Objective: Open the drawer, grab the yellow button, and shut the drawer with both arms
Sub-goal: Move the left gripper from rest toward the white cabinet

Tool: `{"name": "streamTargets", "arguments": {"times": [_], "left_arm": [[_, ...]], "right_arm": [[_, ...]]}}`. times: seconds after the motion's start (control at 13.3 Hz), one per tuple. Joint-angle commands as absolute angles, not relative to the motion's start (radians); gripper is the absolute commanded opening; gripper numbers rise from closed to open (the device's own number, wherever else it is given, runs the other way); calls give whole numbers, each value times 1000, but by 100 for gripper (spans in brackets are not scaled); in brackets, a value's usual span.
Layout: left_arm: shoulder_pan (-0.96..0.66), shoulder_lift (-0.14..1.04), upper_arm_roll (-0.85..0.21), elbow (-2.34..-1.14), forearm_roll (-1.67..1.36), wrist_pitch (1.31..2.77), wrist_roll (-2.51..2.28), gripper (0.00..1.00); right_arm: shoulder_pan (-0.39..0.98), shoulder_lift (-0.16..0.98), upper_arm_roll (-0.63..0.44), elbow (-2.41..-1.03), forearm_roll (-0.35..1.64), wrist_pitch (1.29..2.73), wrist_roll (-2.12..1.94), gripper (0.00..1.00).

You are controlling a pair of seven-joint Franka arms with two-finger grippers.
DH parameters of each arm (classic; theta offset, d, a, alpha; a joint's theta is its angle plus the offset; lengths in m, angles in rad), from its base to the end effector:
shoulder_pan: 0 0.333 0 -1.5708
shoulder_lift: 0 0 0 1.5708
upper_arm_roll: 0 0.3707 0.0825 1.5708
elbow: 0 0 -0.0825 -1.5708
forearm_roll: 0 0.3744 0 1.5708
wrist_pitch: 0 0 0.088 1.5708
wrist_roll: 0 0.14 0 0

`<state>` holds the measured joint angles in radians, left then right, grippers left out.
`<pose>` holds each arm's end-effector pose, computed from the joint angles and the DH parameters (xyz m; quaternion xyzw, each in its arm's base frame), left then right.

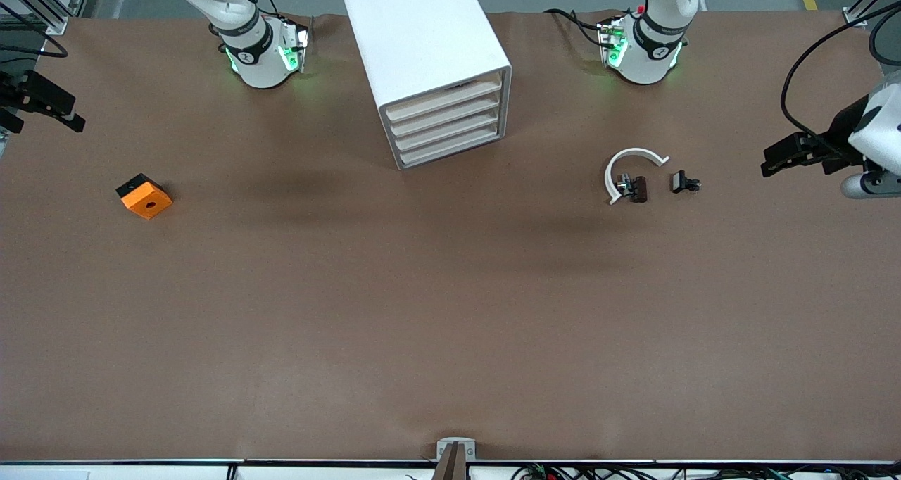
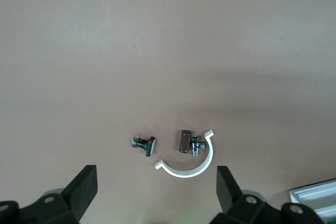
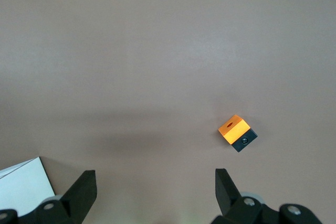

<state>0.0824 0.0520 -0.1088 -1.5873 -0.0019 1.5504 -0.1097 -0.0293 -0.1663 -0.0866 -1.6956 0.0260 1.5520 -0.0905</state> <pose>0.5558 -0.0133 0.6085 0.9981 0.0416 -0.0444 0.0007 0.4787 -0.0563 0.6720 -0.9997 0.0118 -0.0131 0.0189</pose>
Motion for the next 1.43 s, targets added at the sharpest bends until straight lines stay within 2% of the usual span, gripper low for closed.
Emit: {"name": "streamTargets", "arguments": {"times": [0.0,0.3,0.68,1.06,1.36], "left_arm": [[80,125,-123,-1565,-18,1532,-271,100],[68,210,-121,-1563,-57,1572,-397,100],[-51,313,-123,-1562,-63,1667,-832,100],[-150,368,-124,-1560,-96,1671,-1131,100],[-167,370,-129,-1560,-260,1628,-1294,100]], "right_arm": [[-44,-167,-84,-1690,41,1571,-94,100],[-60,-166,-84,-1681,43,1575,-94,100],[-63,-166,-83,-1686,29,1563,-95,100],[-60,-166,-83,-1687,-21,1562,-95,100],[-63,-166,-83,-1693,-20,1560,-91,100]]}}
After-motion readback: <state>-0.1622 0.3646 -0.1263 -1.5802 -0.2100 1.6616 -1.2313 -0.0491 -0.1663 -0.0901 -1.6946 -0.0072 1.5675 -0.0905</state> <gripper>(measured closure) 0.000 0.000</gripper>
